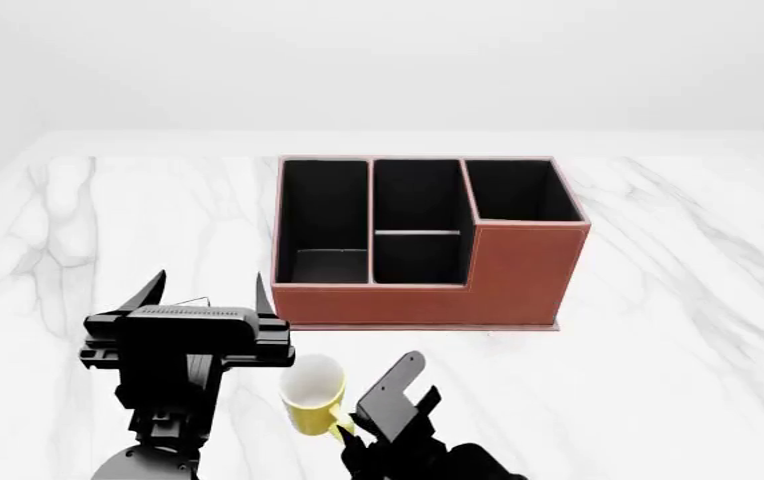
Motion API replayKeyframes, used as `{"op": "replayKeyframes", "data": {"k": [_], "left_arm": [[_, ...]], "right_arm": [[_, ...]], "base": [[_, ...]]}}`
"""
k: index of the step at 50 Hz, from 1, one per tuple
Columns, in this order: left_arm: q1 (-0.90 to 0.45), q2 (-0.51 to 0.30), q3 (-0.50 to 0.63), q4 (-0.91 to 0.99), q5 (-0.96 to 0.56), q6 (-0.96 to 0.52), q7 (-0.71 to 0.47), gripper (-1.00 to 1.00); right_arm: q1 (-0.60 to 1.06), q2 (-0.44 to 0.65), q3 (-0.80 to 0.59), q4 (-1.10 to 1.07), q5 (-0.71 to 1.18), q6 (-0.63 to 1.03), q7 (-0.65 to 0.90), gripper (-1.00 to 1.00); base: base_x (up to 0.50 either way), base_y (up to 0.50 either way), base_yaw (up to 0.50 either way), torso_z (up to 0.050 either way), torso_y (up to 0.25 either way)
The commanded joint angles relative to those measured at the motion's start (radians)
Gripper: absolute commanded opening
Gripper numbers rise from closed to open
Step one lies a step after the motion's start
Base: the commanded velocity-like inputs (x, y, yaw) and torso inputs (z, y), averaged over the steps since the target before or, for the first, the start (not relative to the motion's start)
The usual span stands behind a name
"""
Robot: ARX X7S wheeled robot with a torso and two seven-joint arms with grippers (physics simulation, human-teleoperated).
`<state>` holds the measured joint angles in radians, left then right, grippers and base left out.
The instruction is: Pick up the yellow and white mug and place it to the right of the caddy.
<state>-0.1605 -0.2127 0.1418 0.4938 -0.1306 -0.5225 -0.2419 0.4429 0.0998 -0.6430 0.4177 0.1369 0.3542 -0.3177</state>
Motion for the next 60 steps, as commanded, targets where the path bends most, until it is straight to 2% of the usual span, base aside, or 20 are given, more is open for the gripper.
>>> {"op": "replayKeyframes", "data": {"k": [1,26,60], "left_arm": [[-0.009,0.001,0.006,-0.015,-0.005,0.007,0.009,1.00],[-0.009,-0.009,0.013,0.017,-0.017,-0.005,-0.008,1.00],[-0.010,-0.005,0.000,0.026,-0.026,-0.021,-0.023,1.00]], "right_arm": [[0.010,0.003,0.003,-0.005,-0.021,0.014,0.016,-1.00],[-0.075,0.126,0.085,-0.409,0.023,0.186,0.112,-1.00],[-0.090,0.151,0.108,-0.449,0.034,0.206,0.127,-1.00]], "base": [[0.00,0.00,0.00,0.000,0.000],[0.00,0.00,0.00,0.000,0.000],[0.00,0.00,0.00,0.000,0.000]]}}
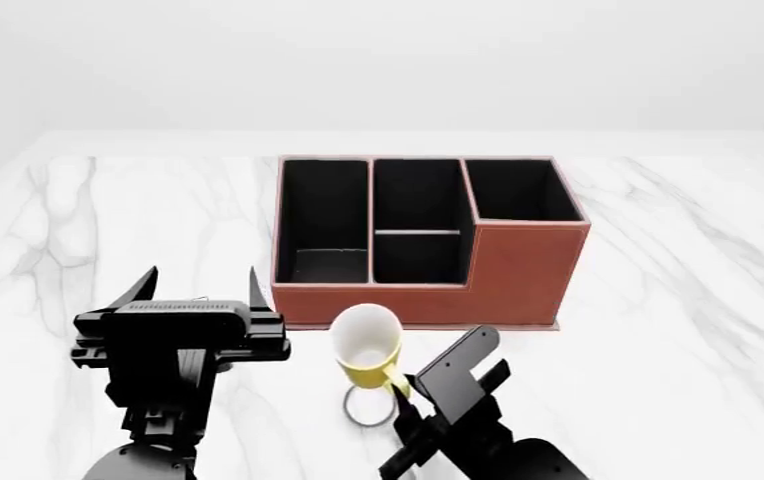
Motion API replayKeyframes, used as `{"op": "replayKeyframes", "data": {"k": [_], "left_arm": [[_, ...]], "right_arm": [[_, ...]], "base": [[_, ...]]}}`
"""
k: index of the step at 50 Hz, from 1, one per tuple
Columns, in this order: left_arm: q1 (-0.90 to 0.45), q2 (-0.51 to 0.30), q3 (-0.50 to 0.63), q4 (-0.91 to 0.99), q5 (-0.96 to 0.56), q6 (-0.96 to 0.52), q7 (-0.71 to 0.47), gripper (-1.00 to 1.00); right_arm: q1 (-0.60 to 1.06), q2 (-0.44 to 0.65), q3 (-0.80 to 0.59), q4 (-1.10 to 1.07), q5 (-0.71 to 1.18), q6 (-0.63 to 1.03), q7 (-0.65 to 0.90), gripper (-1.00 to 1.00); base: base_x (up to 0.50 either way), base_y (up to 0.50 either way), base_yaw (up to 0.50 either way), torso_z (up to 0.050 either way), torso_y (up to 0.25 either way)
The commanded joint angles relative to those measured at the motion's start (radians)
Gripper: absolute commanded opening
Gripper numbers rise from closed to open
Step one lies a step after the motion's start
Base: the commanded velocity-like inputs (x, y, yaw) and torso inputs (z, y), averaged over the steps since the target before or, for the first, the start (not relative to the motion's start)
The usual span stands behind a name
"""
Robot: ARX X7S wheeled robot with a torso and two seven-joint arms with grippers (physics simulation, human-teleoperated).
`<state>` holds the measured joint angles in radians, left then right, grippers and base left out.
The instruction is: Pick up the yellow and white mug and place it to the right of the caddy.
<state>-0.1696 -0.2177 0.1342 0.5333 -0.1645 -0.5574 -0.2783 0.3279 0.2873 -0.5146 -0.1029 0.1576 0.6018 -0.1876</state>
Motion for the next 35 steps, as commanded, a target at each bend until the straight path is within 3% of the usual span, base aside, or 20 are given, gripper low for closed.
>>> {"op": "replayKeyframes", "data": {"k": [1,6,7,35], "left_arm": [[-0.001,0.000,0.008,-0.014,0.008,0.013,0.013,1.00],[-0.001,0.000,0.008,-0.014,0.008,0.013,0.013,1.00],[0.023,0.133,-0.087,0.002,0.183,0.003,0.197,1.00],[0.008,0.119,-0.094,-0.008,0.107,0.002,0.160,1.00]], "right_arm": [[0.025,-0.037,-0.020,0.072,0.014,-0.041,-0.003,-1.00],[0.025,-0.037,-0.020,0.072,0.014,-0.041,-0.003,-1.00],[-0.039,-0.157,0.146,0.031,-0.230,0.004,-0.190,-1.00],[-0.099,-0.089,0.286,-0.140,-0.199,0.121,-0.118,-1.00]], "base": [[0.00,0.00,0.00,0.000,0.000],[0.00,0.00,0.00,0.000,0.000],[0.00,0.00,0.00,0.000,0.000],[0.00,0.00,0.00,0.000,0.001]]}}
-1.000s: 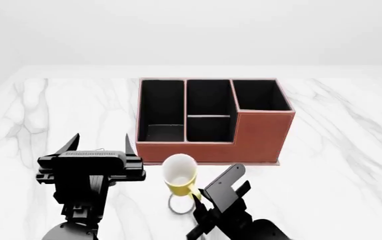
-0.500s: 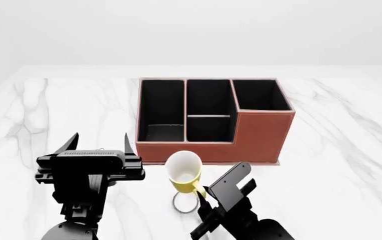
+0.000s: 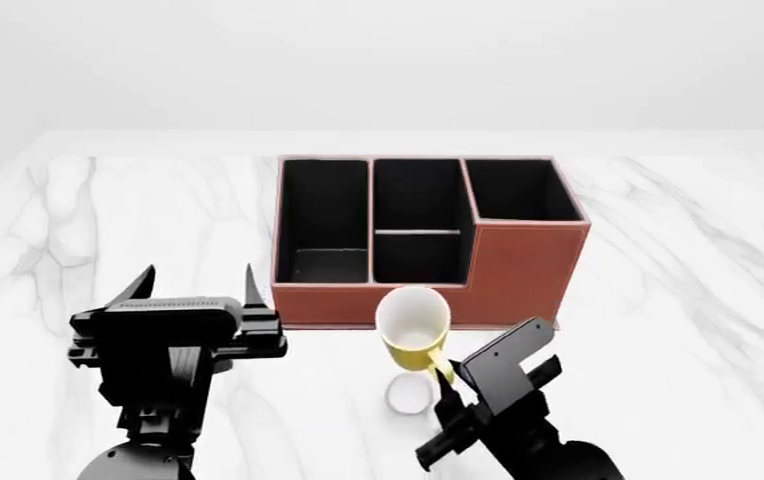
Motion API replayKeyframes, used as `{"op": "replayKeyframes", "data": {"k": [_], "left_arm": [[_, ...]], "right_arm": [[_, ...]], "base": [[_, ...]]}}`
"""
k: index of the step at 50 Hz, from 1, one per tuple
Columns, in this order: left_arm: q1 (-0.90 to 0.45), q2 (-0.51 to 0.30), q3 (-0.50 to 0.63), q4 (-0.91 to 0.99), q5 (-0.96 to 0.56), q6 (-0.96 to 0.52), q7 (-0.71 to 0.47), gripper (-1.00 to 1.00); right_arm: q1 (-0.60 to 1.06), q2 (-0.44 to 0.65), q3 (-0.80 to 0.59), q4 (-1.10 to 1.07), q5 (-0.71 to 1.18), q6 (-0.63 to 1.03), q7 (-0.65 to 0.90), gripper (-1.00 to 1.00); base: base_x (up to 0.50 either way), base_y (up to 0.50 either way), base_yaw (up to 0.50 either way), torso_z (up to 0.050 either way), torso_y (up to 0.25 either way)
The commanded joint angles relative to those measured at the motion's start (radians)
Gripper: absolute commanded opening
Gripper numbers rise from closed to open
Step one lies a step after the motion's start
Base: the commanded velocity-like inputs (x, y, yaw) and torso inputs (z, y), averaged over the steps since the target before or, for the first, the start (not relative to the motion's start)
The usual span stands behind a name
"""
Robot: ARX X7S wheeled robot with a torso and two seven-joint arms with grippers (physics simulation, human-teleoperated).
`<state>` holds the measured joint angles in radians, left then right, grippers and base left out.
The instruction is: Pick up the yellow and white mug and place it to the right of the caddy.
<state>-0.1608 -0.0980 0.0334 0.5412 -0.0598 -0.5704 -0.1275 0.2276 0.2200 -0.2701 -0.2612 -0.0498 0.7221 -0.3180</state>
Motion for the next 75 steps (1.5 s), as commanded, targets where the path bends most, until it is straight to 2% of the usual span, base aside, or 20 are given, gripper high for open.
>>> {"op": "replayKeyframes", "data": {"k": [1,23,44,55,75], "left_arm": [[-0.001,-0.002,0.007,-0.015,0.001,0.015,0.007,1.00],[-0.001,-0.021,0.022,-0.014,-0.025,0.018,-0.021,1.00],[-0.005,-0.036,0.034,-0.009,-0.045,0.013,-0.044,1.00],[-0.009,-0.043,0.038,-0.009,-0.055,0.010,-0.054,1.00],[-0.009,-0.054,0.041,-0.020,-0.074,0.021,-0.069,1.00]], "right_arm": [[-0.003,-0.019,0.050,0.010,0.008,0.007,0.017,-1.00],[-0.093,0.025,0.185,-0.105,0.021,0.063,0.082,-1.00],[-0.117,0.018,0.323,-0.130,0.033,0.142,0.158,-1.00],[-0.060,-0.008,0.388,-0.087,0.046,0.167,0.203,-1.00],[0.068,-0.009,0.389,0.020,0.029,0.228,0.259,-1.00]], "base": [[0.00,0.00,0.00,0.000,0.000],[0.00,0.00,0.00,0.000,0.000],[0.00,0.00,0.00,0.000,0.001],[0.00,0.00,0.00,0.000,0.000],[0.00,0.00,0.00,0.000,0.001]]}}
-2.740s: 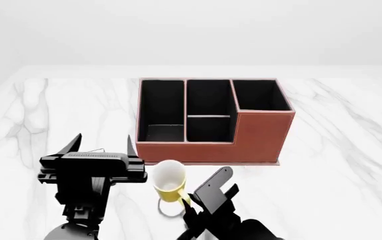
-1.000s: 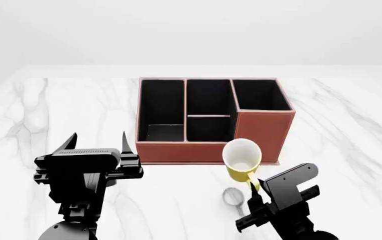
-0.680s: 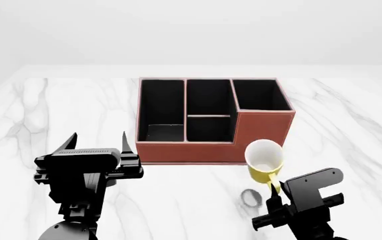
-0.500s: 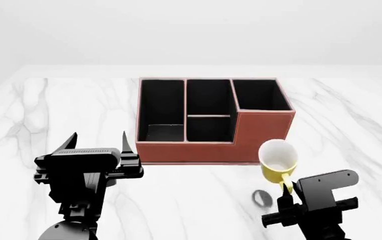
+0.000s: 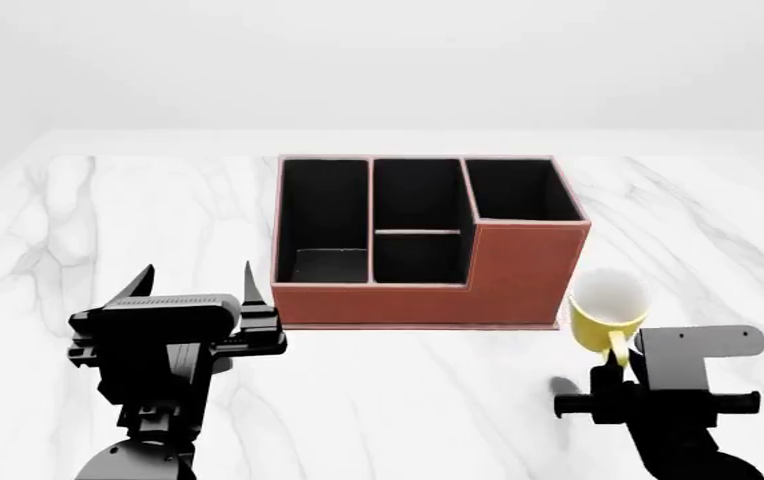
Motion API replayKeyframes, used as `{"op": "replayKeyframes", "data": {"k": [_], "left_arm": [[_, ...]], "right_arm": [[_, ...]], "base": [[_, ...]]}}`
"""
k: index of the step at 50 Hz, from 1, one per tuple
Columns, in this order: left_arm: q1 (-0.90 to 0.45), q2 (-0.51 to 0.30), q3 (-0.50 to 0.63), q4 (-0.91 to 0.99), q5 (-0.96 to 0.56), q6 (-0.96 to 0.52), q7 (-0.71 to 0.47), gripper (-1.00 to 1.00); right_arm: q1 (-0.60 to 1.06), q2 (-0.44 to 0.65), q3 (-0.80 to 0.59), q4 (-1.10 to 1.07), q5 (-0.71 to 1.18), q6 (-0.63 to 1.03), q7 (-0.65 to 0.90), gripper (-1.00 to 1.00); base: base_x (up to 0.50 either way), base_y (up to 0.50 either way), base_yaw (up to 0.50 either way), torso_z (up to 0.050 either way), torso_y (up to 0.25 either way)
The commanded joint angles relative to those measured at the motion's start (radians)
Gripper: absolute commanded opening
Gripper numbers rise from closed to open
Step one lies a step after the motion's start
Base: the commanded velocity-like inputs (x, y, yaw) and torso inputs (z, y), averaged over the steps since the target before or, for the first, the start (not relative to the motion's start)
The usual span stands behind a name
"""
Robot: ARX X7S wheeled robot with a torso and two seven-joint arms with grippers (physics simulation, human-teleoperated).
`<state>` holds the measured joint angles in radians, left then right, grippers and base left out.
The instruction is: Pick up the yellow and white mug and place it to the right of the caddy.
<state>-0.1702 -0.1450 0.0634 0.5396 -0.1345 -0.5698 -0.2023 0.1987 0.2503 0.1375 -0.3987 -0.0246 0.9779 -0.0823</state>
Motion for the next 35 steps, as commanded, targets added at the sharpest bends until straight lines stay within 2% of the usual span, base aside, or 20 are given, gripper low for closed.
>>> {"op": "replayKeyframes", "data": {"k": [1,19,35], "left_arm": [[0.001,-0.008,0.011,-0.019,0.000,0.021,0.005,1.00],[0.003,-0.019,0.018,-0.022,-0.012,0.027,-0.009,1.00],[0.003,-0.027,0.022,-0.024,-0.022,0.030,-0.021,1.00]], "right_arm": [[0.101,-0.039,-0.017,0.166,0.004,-0.030,0.025,-1.00],[0.214,-0.022,0.000,0.374,0.023,-0.105,0.029,-1.00],[0.364,-0.018,-0.027,0.687,0.031,-0.300,0.020,-1.00]], "base": [[0.00,0.00,0.00,0.000,0.000],[0.00,0.00,0.00,0.000,0.001],[0.00,0.00,0.00,0.000,0.001]]}}
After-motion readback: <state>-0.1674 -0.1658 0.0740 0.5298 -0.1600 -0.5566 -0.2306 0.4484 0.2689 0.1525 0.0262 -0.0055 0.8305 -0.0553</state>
